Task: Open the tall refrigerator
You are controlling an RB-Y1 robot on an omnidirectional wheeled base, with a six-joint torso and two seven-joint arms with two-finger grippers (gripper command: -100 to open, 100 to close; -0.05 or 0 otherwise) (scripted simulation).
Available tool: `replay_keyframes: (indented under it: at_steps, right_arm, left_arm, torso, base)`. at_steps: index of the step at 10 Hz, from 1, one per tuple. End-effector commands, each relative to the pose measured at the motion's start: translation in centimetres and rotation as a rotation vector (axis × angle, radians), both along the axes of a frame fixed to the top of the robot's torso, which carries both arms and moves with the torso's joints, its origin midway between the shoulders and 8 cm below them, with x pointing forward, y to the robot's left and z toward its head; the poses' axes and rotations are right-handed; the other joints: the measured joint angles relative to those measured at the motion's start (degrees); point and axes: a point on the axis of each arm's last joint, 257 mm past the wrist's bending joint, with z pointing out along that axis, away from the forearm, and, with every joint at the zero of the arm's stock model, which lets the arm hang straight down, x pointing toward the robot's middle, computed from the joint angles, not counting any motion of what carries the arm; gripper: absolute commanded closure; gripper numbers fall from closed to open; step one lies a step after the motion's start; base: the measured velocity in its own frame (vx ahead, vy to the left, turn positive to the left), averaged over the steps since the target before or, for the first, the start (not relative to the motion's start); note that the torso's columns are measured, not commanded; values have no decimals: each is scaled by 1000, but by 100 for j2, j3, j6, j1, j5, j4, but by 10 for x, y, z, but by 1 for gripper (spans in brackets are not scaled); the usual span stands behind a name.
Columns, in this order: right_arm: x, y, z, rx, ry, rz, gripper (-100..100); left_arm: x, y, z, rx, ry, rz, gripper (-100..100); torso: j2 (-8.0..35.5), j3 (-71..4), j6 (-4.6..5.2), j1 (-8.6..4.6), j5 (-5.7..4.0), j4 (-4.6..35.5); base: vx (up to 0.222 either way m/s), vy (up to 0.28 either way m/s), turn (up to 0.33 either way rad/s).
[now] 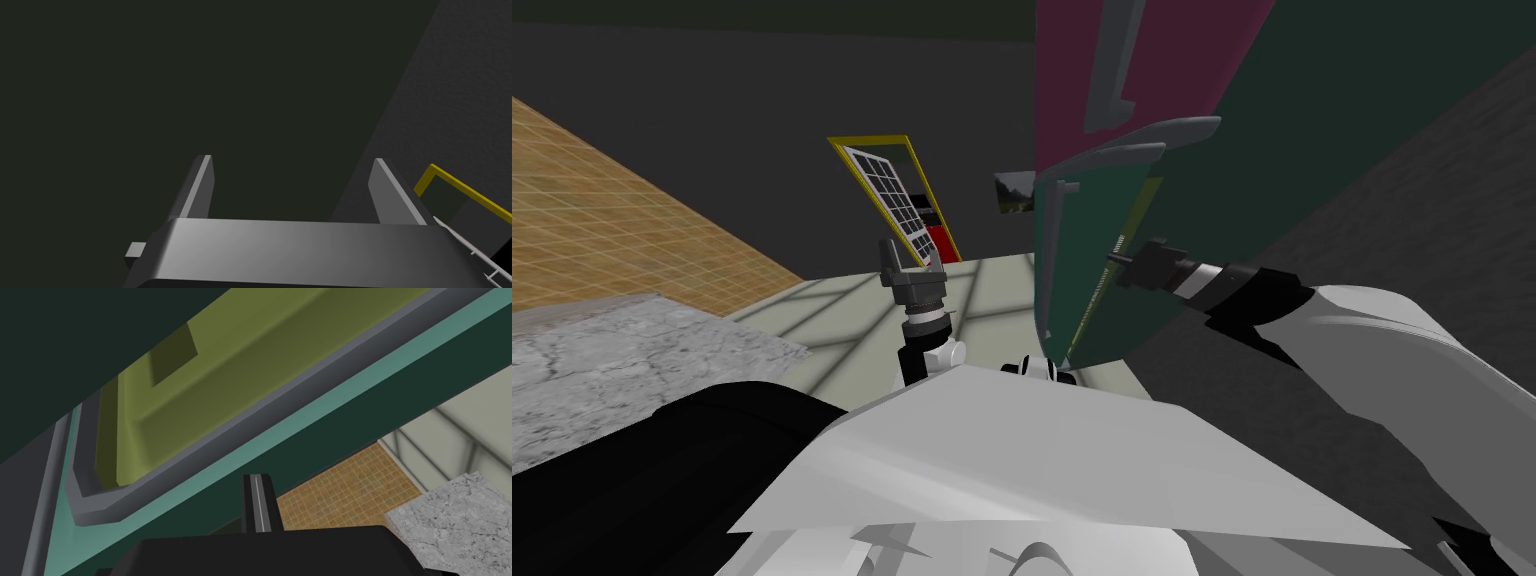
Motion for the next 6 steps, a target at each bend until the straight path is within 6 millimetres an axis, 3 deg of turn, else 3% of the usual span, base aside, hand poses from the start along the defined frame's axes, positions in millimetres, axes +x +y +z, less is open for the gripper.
replay_keyframes:
  at_steps: [1,6]
  right_arm:
    - [6,-9,23,-49,-77,-34,-100]
    - [13,-20,31,-133,-127,-76,-100]
  left_arm:
    - [0,0,0,0,0,0,0]
    - [0,0,0,0,0,0,0]
  torso:
    - [5,4,3,0,0,3]
    - [3,-3,-10,17,13,11]
  base:
    - [-13,20,30]
    - [-11,16,16]
